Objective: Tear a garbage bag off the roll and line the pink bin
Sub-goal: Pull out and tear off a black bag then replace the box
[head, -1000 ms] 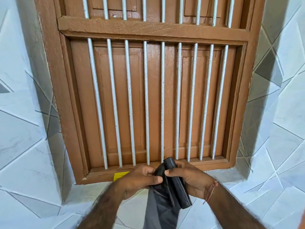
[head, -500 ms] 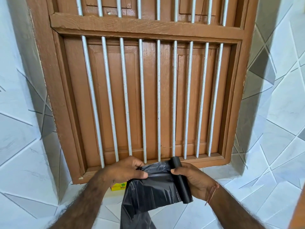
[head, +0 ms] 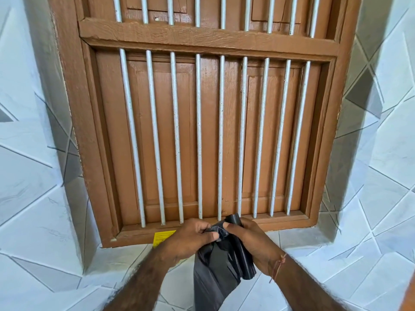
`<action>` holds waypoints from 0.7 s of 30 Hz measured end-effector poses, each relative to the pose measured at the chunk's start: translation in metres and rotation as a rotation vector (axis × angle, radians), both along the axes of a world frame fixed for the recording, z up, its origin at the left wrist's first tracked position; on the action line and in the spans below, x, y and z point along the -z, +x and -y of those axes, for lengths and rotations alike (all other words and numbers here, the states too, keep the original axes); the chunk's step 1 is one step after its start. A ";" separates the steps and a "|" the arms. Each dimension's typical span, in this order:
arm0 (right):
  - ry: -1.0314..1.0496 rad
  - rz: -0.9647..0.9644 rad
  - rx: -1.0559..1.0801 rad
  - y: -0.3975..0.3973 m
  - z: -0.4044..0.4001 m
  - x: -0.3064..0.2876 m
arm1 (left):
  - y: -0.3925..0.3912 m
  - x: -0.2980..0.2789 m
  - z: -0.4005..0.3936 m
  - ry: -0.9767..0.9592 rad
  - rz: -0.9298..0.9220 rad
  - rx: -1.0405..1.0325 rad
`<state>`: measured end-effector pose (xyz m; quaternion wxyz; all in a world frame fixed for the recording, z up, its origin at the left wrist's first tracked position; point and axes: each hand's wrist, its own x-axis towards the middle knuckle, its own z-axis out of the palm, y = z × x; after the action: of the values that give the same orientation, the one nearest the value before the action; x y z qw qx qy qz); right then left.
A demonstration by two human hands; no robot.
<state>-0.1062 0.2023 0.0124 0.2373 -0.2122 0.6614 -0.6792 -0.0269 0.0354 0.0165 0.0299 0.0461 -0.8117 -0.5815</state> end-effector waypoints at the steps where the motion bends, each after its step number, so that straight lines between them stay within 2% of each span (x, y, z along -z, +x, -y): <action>1: 0.004 -0.004 0.028 0.001 0.001 0.001 | 0.001 0.000 -0.004 -0.031 -0.024 -0.005; 4: -0.019 0.010 0.110 0.002 0.005 0.006 | -0.001 0.000 -0.009 -0.121 -0.048 -0.003; 8: -0.062 -0.023 0.226 0.004 0.011 0.012 | -0.004 0.001 -0.012 -0.117 -0.101 -0.035; 16: -0.160 -0.078 0.348 0.007 0.020 0.012 | -0.006 0.011 -0.029 -0.244 -0.324 -0.209; 21: -0.135 -0.001 0.440 0.000 0.025 0.016 | -0.005 0.022 -0.030 -0.333 -0.435 -0.394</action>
<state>-0.1066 0.1771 -0.0034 0.0684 -0.0785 0.6448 -0.7572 -0.0316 0.0653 -0.0056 0.3216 0.0714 -0.8456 -0.4200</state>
